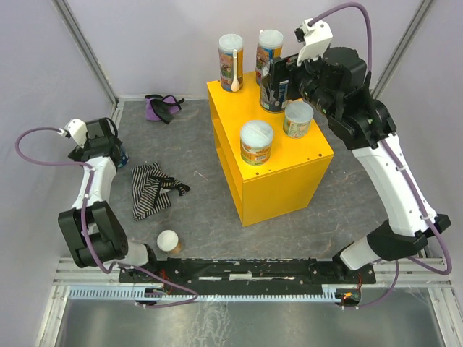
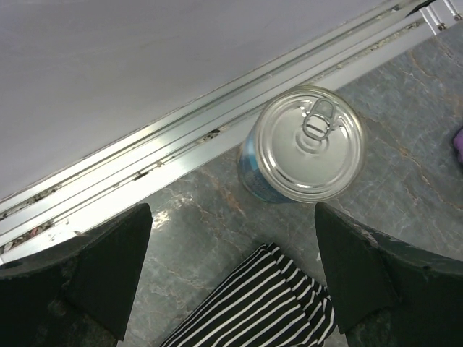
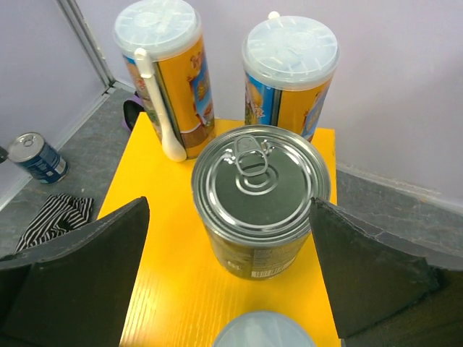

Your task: Place and organize the canned foods onto the counter

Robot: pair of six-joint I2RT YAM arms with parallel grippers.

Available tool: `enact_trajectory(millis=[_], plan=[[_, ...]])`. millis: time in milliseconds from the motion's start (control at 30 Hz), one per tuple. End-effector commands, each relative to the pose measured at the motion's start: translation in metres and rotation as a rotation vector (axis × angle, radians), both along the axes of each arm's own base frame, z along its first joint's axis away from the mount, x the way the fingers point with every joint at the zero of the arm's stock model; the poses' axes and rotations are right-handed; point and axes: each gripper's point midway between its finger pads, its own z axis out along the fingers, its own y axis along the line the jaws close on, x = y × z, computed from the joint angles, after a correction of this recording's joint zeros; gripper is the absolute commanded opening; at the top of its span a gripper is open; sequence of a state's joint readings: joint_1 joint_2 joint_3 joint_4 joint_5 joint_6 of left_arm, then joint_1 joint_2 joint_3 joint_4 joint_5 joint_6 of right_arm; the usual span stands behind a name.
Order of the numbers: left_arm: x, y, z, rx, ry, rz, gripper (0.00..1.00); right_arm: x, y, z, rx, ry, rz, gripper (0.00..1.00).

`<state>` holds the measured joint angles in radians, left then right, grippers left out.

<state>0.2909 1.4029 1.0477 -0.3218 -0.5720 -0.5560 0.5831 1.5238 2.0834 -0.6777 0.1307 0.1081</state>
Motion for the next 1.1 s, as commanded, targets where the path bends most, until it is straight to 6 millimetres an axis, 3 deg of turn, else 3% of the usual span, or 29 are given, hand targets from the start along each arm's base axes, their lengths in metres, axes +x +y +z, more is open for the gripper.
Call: enact_trajectory(millis=[0, 200, 400, 700, 1067], plan=[[0.028, 0.004, 0.027, 0.029, -0.069, -0.059, 0.99, -0.025, -0.003, 0.024, 0.048, -0.045, 0.039, 1.0], [0.041, 0.001, 0.025, 0.02, -0.076, -0.116, 0.99, -0.036, -0.008, 0.034, 0.063, -0.071, 0.039, 1.0], [0.055, -0.005, 0.01, -0.039, -0.08, -0.196, 0.99, -0.044, -0.011, 0.042, 0.08, -0.088, 0.052, 0.99], [0.071, 0.0, 0.012, -0.041, -0.081, -0.258, 0.99, -0.047, -0.012, 0.045, 0.093, -0.102, 0.054, 0.99], [0.075, 0.007, -0.02, -0.043, 0.018, -0.291, 0.99, -0.047, -0.008, 0.048, 0.1, -0.113, 0.064, 0.99]])
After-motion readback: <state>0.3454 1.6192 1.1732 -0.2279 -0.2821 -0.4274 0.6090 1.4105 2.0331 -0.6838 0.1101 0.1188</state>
